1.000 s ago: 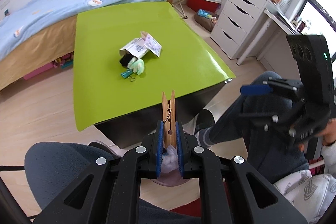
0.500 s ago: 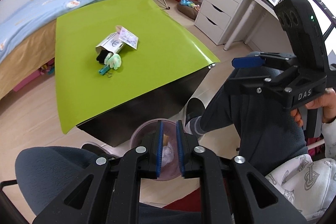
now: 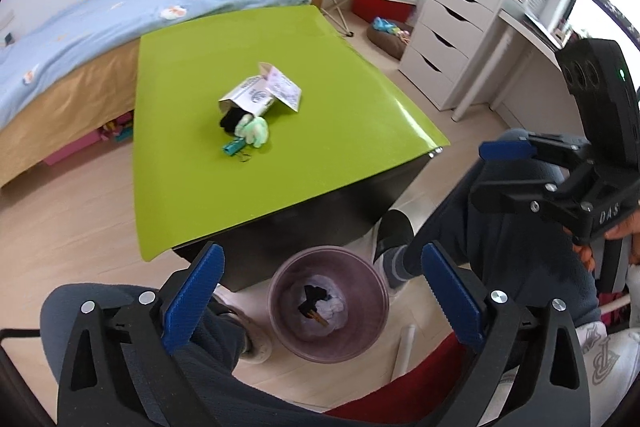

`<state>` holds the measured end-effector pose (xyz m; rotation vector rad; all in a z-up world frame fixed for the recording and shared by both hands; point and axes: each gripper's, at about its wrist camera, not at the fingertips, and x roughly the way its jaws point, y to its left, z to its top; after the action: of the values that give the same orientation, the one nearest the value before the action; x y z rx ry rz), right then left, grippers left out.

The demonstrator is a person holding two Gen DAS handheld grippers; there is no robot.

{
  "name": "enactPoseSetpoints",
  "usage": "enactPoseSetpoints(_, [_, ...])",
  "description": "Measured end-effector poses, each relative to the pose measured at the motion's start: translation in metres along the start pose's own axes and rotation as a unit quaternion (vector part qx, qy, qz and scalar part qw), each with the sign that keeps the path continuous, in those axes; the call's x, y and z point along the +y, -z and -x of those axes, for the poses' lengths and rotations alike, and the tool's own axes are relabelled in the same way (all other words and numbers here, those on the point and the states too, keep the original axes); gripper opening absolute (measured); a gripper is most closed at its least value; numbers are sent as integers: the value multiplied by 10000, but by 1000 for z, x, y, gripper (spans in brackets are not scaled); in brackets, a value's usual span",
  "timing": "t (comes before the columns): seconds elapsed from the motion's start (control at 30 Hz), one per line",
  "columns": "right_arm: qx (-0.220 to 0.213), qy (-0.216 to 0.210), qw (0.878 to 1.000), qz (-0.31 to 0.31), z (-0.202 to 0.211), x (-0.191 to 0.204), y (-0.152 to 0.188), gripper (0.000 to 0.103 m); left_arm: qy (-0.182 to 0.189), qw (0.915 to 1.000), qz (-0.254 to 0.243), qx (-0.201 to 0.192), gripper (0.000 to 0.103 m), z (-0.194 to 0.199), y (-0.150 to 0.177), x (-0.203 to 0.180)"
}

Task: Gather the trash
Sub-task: 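Drop the clothespin and blue clip into the pink wastebasket with both grippers, then grasp the pink Stella Lou box with the right gripper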

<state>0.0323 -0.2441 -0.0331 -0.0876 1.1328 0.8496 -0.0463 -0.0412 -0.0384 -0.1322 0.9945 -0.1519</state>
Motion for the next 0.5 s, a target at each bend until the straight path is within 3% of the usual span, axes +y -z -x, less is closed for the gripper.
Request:
enactPoseSetpoints(0.27, [25, -80, 9999, -77, -4, -1, -5, 99, -8, 9996, 268, -45, 95, 1, -3, 12])
enactPoseSetpoints(0.5, [-52, -210, 9997, -125, -6, -3, -32, 99, -129, 9993, 305, -146, 95, 1, -13, 21])
